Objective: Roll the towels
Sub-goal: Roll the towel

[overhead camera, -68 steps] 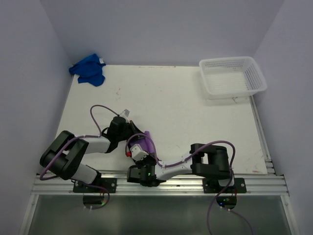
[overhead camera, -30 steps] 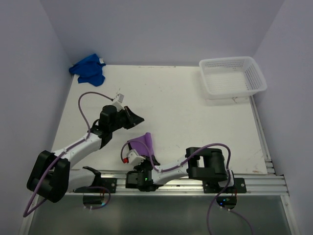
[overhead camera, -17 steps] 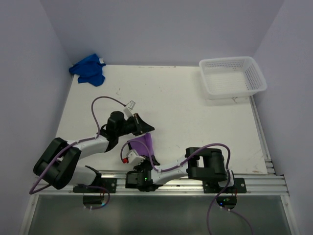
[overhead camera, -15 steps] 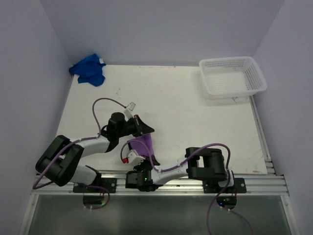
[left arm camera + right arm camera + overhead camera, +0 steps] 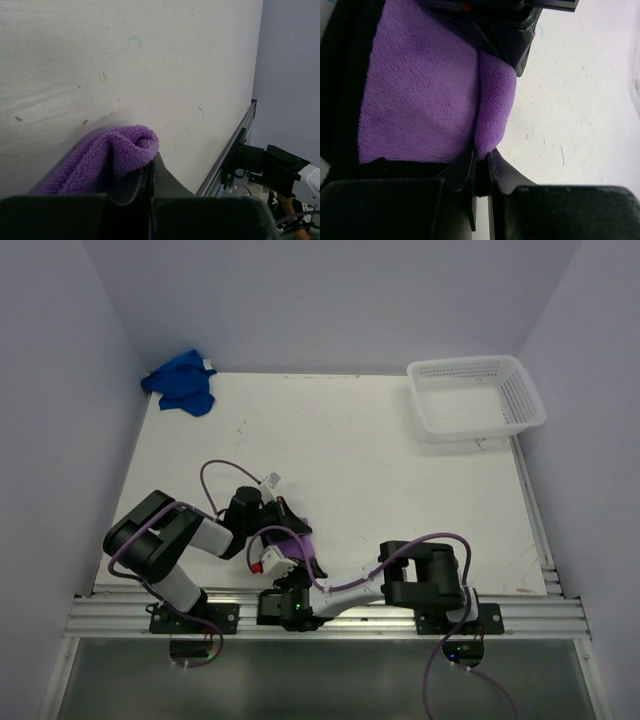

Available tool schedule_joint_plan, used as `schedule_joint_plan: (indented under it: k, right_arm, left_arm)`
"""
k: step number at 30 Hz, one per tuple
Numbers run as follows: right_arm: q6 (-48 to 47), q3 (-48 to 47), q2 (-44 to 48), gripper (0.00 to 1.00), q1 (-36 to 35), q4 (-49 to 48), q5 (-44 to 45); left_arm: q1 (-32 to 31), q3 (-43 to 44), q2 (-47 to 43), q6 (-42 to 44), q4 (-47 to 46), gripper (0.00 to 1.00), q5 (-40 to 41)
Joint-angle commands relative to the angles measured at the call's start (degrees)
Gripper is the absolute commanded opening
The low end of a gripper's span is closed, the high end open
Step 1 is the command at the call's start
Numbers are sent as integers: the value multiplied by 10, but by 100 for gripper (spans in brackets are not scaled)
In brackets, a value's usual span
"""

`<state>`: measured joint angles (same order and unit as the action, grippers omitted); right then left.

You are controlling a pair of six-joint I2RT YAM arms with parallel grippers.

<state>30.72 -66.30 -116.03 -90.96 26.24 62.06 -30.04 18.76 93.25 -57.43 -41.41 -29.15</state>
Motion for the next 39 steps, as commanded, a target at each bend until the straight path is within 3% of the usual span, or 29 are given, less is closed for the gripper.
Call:
schedule_joint_plan:
  k: [1,5,12,23,28,34,39]
  right_arm:
    - [29,-6,-17,0,-3,14,-17]
    - [43,-7,-17,3,-4,22,-16]
    - [70,6,16,26,-4,25,-15]
    - [100,62,149,46,-3,13,-51]
    - [103,120,256,45,-3,-35,-88]
    - [102,183,371,31,12,-115,-142]
    - [160,231,413,18,119,-182,-286]
  left_arm:
    - [-4,-25,11,22,-21,0,24]
    - [-4,-46,26,21,-38,0,41]
    - [-4,-66,40,14,-61,0,63]
    - [-4,-74,31,15,-68,0,81]
    - [-4,-75,28,17,-67,0,82]
    - [-5,-75,8,23,-49,0,91]
    - [-5,-76,-13,32,-32,0,102]
